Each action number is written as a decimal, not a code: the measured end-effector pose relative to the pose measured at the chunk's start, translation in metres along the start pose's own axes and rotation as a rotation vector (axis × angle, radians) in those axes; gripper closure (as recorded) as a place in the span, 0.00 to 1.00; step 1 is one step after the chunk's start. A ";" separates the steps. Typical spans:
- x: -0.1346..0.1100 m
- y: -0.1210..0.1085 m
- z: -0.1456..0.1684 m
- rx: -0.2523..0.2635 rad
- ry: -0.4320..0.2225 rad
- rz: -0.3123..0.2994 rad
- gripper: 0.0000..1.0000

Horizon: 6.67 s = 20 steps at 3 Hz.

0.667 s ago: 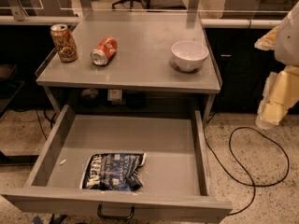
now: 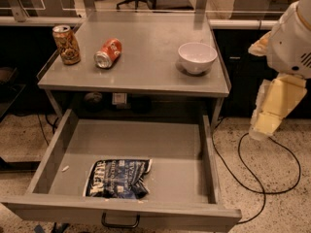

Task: Pick blue chip bag from top drawer and place on counter

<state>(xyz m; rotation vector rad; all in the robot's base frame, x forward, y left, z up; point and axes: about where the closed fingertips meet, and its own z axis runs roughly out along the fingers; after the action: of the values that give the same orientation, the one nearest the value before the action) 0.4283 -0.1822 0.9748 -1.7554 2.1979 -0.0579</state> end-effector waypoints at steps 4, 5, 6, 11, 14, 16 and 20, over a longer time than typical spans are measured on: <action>-0.081 0.032 0.090 -0.064 -0.074 -0.108 0.00; -0.082 0.032 0.091 -0.064 -0.075 -0.110 0.00; -0.093 0.043 0.108 -0.081 -0.092 -0.110 0.00; -0.173 0.068 0.256 -0.183 -0.125 -0.140 0.00; -0.191 0.067 0.307 -0.170 -0.138 -0.159 0.00; -0.197 0.062 0.341 -0.179 -0.139 -0.168 0.00; -0.191 0.071 0.363 -0.146 -0.099 -0.164 0.00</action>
Offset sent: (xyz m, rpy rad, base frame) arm -0.0053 0.0974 -0.0827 0.0664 0.0373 0.1458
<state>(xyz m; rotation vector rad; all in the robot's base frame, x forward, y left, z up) 0.4982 0.0790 0.6582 -1.9701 2.0302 0.1522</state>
